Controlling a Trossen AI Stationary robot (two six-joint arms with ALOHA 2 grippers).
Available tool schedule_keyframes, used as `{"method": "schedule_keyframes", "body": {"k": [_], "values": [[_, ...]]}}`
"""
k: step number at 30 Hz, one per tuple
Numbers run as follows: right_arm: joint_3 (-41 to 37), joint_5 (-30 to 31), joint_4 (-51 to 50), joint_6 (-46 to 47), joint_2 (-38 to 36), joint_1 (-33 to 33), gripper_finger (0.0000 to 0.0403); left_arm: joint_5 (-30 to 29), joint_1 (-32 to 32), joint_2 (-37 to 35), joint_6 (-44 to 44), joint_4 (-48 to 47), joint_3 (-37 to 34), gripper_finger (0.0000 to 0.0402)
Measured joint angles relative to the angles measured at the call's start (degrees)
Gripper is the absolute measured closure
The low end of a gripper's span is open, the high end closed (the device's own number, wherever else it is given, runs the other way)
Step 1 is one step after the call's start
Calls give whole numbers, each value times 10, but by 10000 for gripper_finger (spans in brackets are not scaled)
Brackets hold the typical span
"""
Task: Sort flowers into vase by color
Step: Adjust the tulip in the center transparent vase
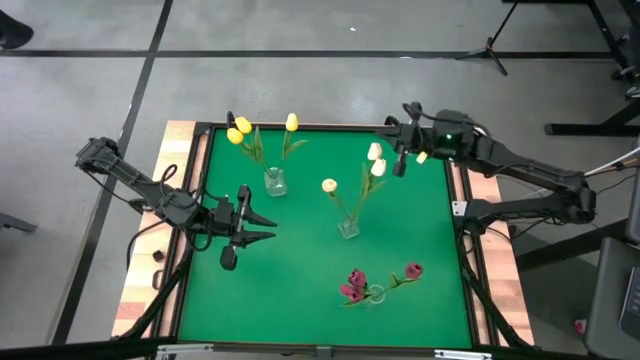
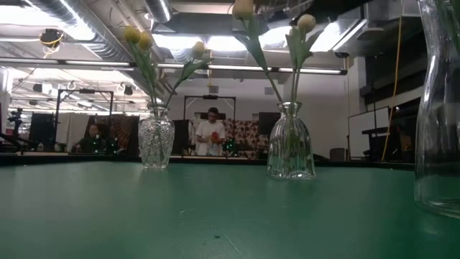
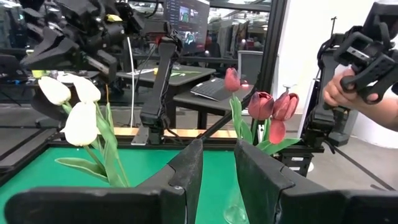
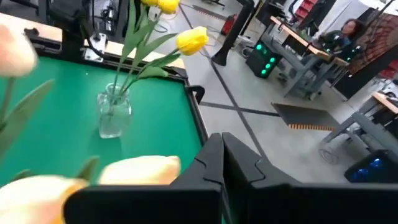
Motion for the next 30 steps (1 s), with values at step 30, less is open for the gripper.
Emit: {"method": "schedule_keyframes", "body": {"k": [30], "values": [[1,-51,-47,62,-18,46,403,0,-1,0,-10,0,0,309]]}}
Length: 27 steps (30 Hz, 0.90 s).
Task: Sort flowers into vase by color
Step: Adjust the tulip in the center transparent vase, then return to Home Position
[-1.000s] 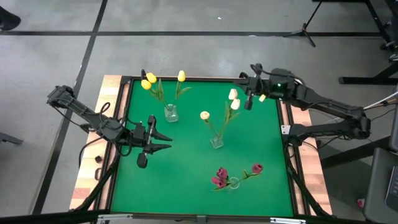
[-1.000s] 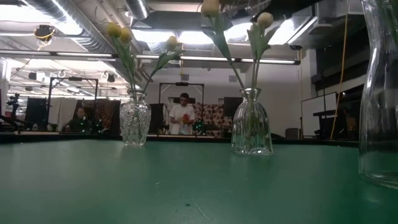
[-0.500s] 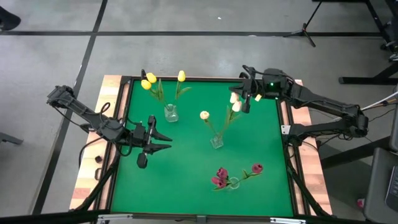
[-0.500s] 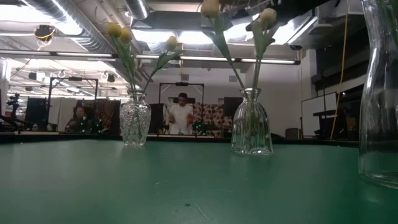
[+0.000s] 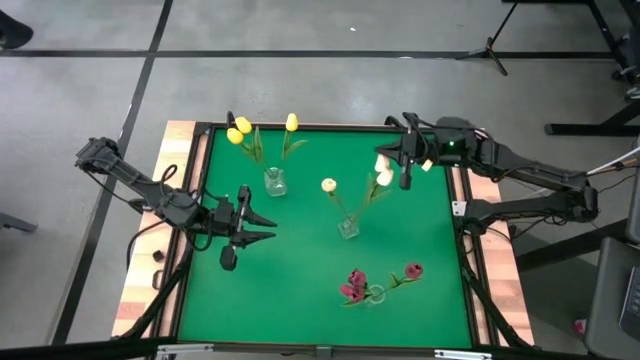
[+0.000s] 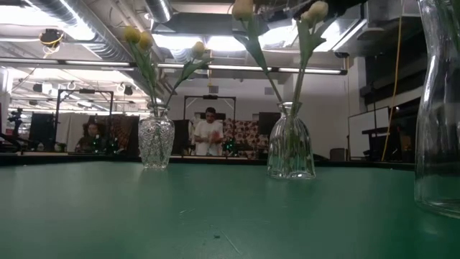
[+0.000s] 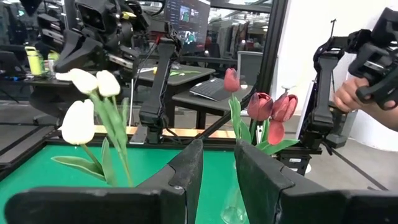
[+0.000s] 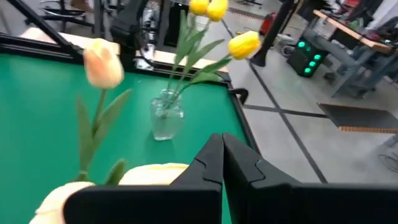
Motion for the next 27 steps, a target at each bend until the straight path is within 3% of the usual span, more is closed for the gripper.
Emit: {"method": "schedule_keyframes", "body": {"k": [5,15,19,27], "values": [[-1,3,-12,4,18,22,403,0,2,0,0,3,0,309],[-1,85,-6,-3,21,61,403,0,2,0,0,10,0,309],[-1,92,7,-12,21,61,403,-2,2,0,0,15,0,309],[4,90,71,-28,-5,61,400,-128,2,-1,-2,32,0,309]]}}
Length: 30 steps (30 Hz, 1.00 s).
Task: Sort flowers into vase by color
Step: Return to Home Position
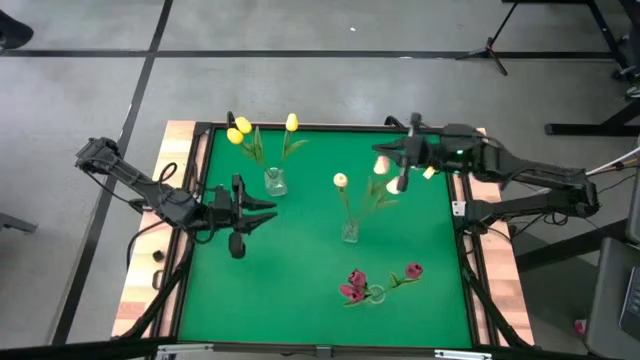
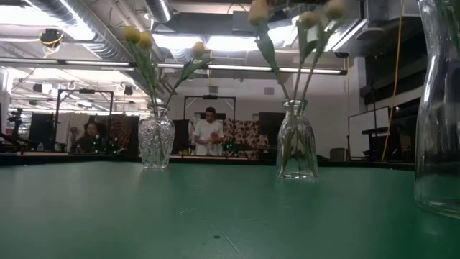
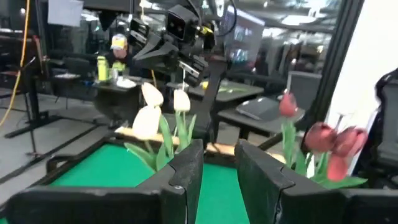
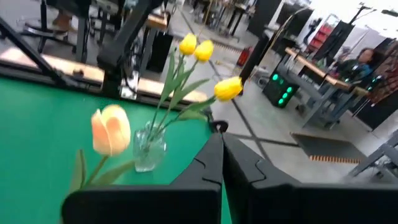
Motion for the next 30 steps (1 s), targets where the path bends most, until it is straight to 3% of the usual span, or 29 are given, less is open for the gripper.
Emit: {"method": "schedule_keyframes", "body": {"k": [5,13,25,30], "values": [[42,-7,-60,26,-61,0,393,29,-14,-39,1,11,0,309],[81,-39,-186,117,-168,0,395,16,-50,-152,47,-18,0,309],[83,-160,-353,299,-327,0,389,13,-67,-274,63,-166,1,309],[83,-170,-417,363,-374,-2,389,13,-67,-297,42,-213,1,309]]}}
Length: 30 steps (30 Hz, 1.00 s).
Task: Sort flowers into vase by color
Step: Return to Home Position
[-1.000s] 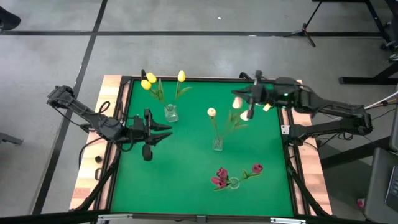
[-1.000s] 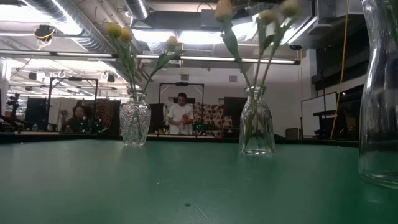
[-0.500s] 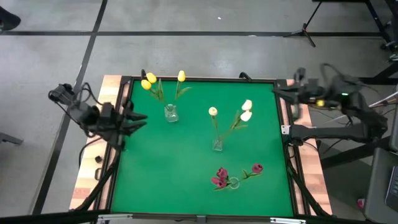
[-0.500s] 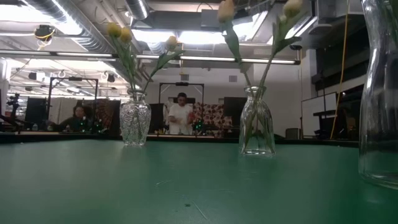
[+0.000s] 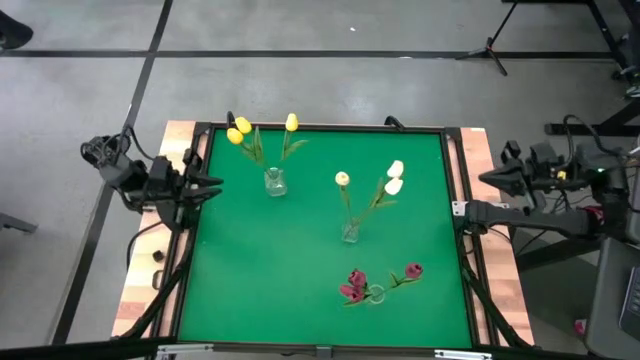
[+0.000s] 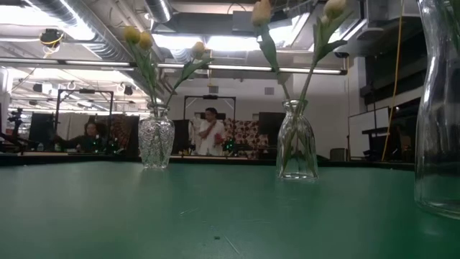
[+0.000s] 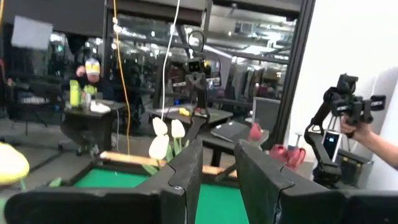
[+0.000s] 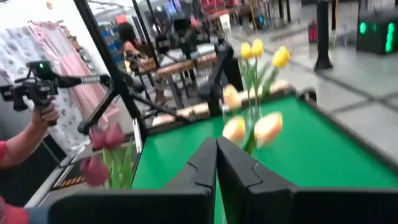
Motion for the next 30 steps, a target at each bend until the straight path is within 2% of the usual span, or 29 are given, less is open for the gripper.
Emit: {"method": "schedule_keyframes", "body": {"k": [3,5,9,14,18,21,25,30], "values": [[-5,1,-47,8,-29,0,389,5,0,-11,-29,-13,0,309],[-23,-4,-58,14,-51,0,389,39,0,-19,-43,-22,0,309],[-79,-4,-12,40,-86,0,388,117,0,-33,-56,-29,0,309],[-143,-17,46,37,-113,0,388,162,0,-38,-60,-36,0,309],[-192,-54,118,26,-132,0,388,283,0,-38,-60,-40,0,309],[-234,-106,186,25,-154,0,388,345,0,-38,-51,-40,0,309],[-284,-120,247,39,-188,0,388,361,0,-38,-39,-45,0,309],[-332,-150,280,64,-187,0,388,366,0,-38,-65,-59,-4,309]]}}
